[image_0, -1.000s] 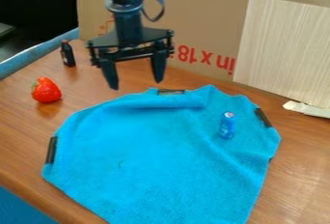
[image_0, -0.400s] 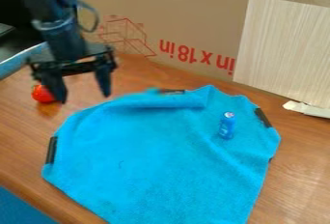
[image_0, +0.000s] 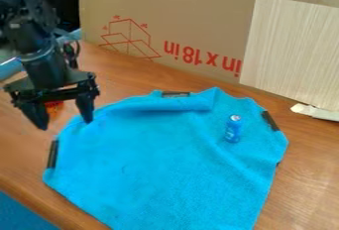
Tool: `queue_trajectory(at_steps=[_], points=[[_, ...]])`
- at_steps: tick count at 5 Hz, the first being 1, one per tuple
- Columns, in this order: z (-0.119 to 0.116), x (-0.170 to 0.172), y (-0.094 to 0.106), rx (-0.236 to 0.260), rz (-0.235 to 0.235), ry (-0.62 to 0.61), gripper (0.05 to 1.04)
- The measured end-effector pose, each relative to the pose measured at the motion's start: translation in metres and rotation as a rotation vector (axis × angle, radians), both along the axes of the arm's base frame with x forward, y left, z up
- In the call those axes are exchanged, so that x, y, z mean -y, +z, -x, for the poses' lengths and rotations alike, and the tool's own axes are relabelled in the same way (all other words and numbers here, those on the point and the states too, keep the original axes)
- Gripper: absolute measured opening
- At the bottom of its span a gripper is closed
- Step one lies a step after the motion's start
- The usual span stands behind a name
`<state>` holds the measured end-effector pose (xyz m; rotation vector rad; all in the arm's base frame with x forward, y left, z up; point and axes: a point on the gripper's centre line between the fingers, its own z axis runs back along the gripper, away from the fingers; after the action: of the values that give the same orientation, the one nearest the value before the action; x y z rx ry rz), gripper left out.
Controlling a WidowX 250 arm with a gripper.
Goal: Fold the cloth from left to right
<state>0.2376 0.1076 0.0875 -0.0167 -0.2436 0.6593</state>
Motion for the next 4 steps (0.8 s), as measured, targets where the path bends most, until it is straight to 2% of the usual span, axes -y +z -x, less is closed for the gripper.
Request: queue_trajectory(at_steps=[1,3,4], points=[[0.009,-0.002,-0.010,-0.006,-0.008,0.020,1.000],[0.010,-0.019,-0.013,0.015,-0.060,0.053,1.000],[0.013,-0.026,-0.017,0.020,-0.118,0.065,1.000]])
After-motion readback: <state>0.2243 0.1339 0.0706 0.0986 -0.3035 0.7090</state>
